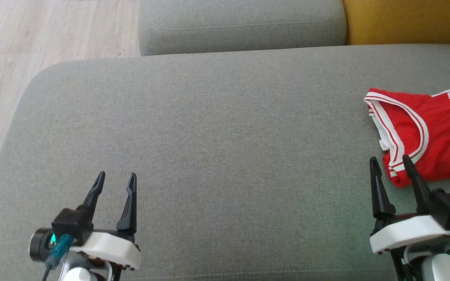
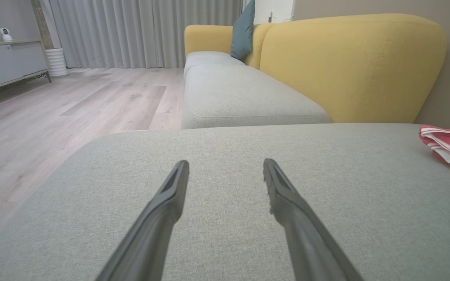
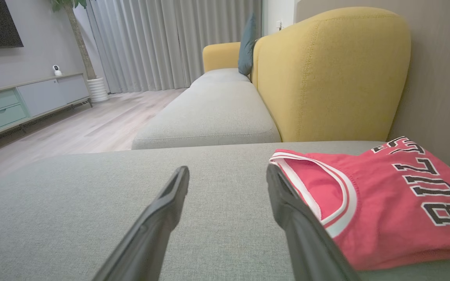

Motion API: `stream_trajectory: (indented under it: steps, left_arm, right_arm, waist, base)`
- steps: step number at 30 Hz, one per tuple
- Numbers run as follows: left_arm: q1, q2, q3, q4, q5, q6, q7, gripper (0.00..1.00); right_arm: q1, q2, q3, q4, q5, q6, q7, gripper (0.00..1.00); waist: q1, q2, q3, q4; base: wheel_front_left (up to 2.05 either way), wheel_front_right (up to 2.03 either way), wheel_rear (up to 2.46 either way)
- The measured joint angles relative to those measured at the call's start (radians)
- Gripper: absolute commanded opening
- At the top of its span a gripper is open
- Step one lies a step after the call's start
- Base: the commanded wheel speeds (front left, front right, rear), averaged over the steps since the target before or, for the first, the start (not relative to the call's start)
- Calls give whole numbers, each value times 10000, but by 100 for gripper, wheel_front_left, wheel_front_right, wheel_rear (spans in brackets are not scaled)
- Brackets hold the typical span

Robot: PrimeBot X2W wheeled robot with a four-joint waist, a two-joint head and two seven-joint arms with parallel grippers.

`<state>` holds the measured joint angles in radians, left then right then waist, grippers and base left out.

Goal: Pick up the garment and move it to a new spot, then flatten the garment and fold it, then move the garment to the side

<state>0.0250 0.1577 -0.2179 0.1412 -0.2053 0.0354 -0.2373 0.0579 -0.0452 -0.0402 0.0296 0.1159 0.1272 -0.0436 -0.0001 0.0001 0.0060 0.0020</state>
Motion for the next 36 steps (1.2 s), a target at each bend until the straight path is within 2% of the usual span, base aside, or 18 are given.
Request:
stream_trajectory:
  steps: [33,34,36]
  left_arm:
    - [102,270,-217,-221,0,355,242,100]
    - [95,270,-228,-222,0,355,242,0]
    - [166,205,-276,54,0,351,247,0]
  right_arm:
    - [-19,2,67,58,163,0,48,100]
    - [-23,2,65,65,163,0,19,0]
    - [13,12,77,353,163,0,10,0]
  waist:
    - [1,0,211,54]
    - [1,0,216,62]
    - [1,0,219,63]
  base:
    - [0,0,0]
    - [0,0,0]
    - [0,0,0]
